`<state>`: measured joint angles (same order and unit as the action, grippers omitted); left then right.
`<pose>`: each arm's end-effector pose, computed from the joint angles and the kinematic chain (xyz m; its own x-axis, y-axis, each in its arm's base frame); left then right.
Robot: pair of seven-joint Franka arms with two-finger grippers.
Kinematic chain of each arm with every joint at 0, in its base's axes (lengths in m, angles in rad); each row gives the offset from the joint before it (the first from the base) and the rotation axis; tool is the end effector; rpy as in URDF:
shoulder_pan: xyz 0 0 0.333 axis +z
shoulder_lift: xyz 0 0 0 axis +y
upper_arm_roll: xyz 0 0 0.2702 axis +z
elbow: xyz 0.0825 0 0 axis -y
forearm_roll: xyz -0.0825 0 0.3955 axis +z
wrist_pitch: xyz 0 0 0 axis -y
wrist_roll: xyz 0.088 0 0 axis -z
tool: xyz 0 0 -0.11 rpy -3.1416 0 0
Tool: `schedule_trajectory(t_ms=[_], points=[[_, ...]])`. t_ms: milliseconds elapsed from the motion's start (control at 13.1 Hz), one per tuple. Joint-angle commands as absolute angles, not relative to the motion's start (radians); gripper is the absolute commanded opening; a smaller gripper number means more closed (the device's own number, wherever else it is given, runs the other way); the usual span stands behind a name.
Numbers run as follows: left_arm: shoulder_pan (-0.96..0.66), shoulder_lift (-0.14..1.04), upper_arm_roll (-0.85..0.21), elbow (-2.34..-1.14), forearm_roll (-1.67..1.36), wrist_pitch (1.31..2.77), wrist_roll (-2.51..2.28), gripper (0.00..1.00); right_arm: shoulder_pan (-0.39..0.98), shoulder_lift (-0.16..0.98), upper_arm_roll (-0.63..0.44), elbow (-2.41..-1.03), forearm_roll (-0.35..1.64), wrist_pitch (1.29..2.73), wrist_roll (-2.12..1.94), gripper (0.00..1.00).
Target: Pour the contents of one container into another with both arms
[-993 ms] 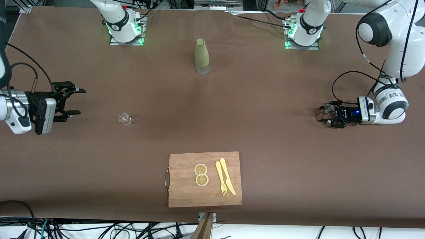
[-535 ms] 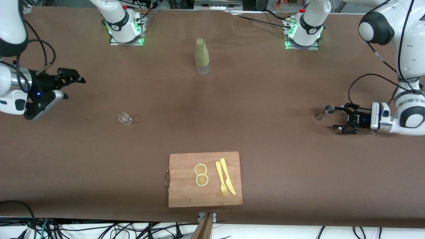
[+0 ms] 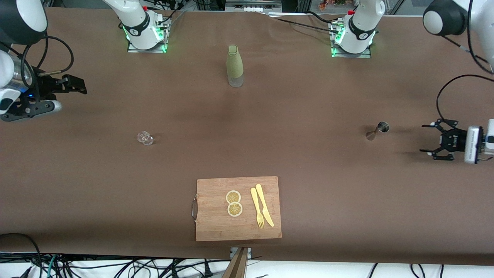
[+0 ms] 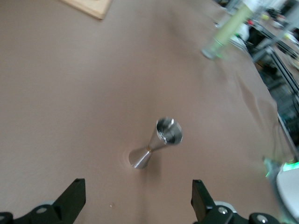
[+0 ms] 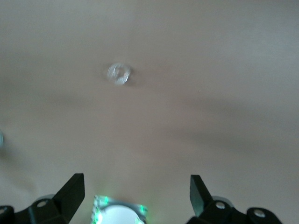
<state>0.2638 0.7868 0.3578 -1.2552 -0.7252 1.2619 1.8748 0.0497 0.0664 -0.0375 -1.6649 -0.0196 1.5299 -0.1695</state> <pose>0.5909 0.2604 0.2500 0.4433 -0.6918 0.5700 -0.8579 -0.1432 0.4934 0.5680 0.0051 0.4900 0.9631 0.1792 -0.2008 0.1805 -0.9835 -0.0122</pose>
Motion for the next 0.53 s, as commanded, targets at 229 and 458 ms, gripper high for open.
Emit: schedule_trajectory(t_ms=[229, 458], points=[[0.072, 0.508, 0.364, -1.276, -0.566, 1.272, 1.085, 1.0, 0.06, -0.034, -0.061, -1.749, -0.002, 1.696, -0.058, 1.0], [0.02, 0.405, 0.29, -1.272, -0.454, 1.295, 0.672, 1.0, 0.06, -0.049, -0.067, -1.712, -0.011, 1.633, 0.076, 1.0]])
